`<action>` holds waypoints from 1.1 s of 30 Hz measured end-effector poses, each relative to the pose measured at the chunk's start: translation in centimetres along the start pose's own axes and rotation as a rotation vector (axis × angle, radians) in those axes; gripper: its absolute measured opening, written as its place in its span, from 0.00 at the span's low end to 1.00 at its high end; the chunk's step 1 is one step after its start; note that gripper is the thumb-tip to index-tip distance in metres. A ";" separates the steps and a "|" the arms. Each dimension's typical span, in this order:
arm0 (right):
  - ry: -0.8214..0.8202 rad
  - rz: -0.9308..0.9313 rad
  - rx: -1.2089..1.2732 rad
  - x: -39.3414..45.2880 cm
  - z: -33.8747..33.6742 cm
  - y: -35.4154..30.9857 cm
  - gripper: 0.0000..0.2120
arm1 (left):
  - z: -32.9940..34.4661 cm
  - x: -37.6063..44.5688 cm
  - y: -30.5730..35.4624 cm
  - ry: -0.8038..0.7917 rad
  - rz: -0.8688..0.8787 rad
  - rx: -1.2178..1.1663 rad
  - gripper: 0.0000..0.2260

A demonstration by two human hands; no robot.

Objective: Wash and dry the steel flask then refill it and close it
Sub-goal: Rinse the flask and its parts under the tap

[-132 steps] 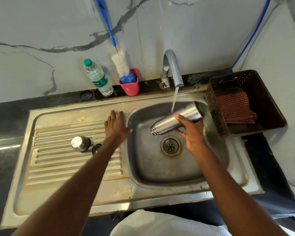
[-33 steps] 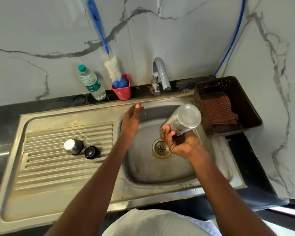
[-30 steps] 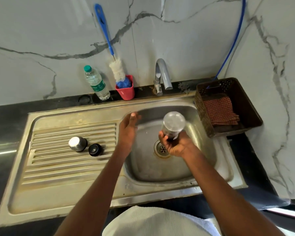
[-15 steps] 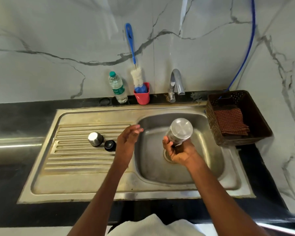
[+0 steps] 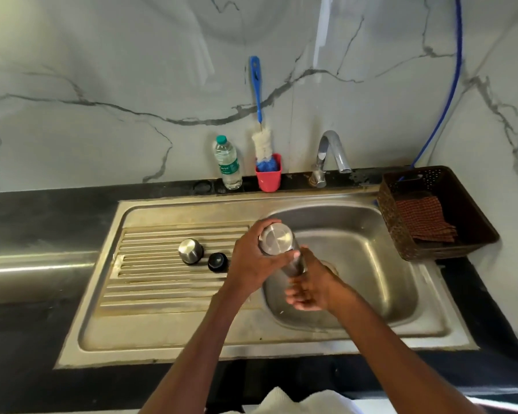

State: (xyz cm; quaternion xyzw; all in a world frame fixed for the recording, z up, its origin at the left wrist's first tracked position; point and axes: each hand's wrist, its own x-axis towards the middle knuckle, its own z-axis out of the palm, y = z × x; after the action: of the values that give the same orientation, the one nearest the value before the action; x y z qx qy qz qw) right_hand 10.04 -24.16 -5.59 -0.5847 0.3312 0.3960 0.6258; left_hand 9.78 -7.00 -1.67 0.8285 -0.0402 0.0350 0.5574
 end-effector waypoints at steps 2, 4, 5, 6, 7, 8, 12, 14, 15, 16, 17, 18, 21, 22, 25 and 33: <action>0.368 -0.388 -0.323 -0.6 0.5 0.0 0.35 | -1.6 1.1 0.4 0.018 0.006 0.022 0.33; 0.376 -0.787 -0.437 -2.0 1.8 -1.0 0.32 | -3.0 2.3 0.8 0.009 0.003 -0.005 0.32; 0.263 -0.910 -0.482 -2.6 2.5 -1.6 0.34 | -3.4 2.9 0.9 -0.004 0.003 -0.037 0.31; 0.185 -0.977 -0.530 -2.9 3.2 -2.1 0.37 | -3.7 3.3 1.3 -0.016 0.002 -0.082 0.29; 0.196 -1.003 -0.568 -3.3 4.0 -2.6 0.39 | -4.1 3.7 1.6 -0.027 0.007 -0.128 0.27; 0.277 -1.016 -0.587 -3.4 4.7 -3.1 0.39 | -4.4 4.1 1.8 -0.046 0.012 -0.170 0.27; 0.711 -1.051 -0.660 -3.8 5.9 -4.3 0.35 | -5.7 5.5 2.3 -0.234 0.059 -0.203 0.33; 0.743 -1.076 -0.466 -3.7 5.9 -4.0 0.34 | -6.9 6.0 1.5 -0.274 0.081 -0.164 0.35; 0.741 -1.045 -0.353 -3.4 5.9 -3.7 0.32 | -7.6 6.0 0.8 -0.242 0.092 -0.135 0.34; 0.735 -1.001 -0.289 -3.1 6.2 -3.5 0.31 | -8.5 5.8 0.1 -0.183 0.087 -0.116 0.33; 0.732 -0.966 -0.260 -2.6 6.3 -3.2 0.31 | -9.4 5.6 -0.9 -0.118 0.069 -0.118 0.32; 0.743 -0.953 -0.265 -2.1 6.4 -2.9 0.32 | -10.3 5.2 -1.9 -0.050 0.054 -0.122 0.30; 0.760 -0.920 -0.232 -1.8 6.7 -3.2 0.32 | -13.5 4.5 -5.0 0.130 0.058 -0.110 0.19; 0.757 -0.886 -0.224 -1.7 6.5 -3.4 0.31 | -14.5 4.3 -6.1 0.148 0.037 -0.127 0.16; 0.775 -0.918 -0.215 -1.8 7.3 -4.3 0.31 | -18.6 3.4 -9.7 0.116 -0.084 0.011 0.17; 0.489 -1.111 -0.250 -1.9 21.8 -8.0 0.32 | -30.3 -0.4 -19.1 -0.031 -0.432 0.711 0.31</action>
State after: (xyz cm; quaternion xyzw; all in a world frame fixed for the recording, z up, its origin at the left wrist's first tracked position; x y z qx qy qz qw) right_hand 15.17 -2.75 1.97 -0.8126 0.0622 -0.0984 0.5711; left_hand 11.02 28.27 -7.94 0.9592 0.1408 -0.0836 0.2304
